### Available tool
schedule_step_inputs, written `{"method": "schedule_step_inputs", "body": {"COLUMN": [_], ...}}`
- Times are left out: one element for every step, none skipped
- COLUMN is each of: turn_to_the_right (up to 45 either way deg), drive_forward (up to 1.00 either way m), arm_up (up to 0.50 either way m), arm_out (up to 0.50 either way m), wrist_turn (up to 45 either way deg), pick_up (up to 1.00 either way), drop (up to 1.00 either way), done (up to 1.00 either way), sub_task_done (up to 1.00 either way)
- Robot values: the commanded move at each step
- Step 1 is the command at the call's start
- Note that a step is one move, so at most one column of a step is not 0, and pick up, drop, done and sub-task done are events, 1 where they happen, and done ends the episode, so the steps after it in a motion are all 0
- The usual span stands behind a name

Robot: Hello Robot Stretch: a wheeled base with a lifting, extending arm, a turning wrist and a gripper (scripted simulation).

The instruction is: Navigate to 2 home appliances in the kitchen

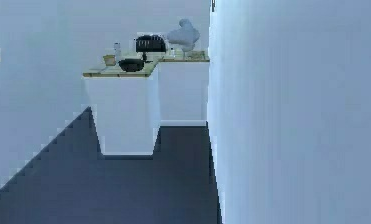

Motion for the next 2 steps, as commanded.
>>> {"method": "schedule_step_inputs", "body": {"turn_to_the_right": [0.0, 3.0], "drive_forward": [1.0, 0.0], "arm_up": [0.0, 0.0], "arm_out": [0.0, 0.0], "wrist_turn": [0.0, 0.0], "pick_up": [0.0, 0.0], "drop": [0.0, 0.0], "done": [0.0, 0.0], "sub_task_done": [0.0, 0.0]}}
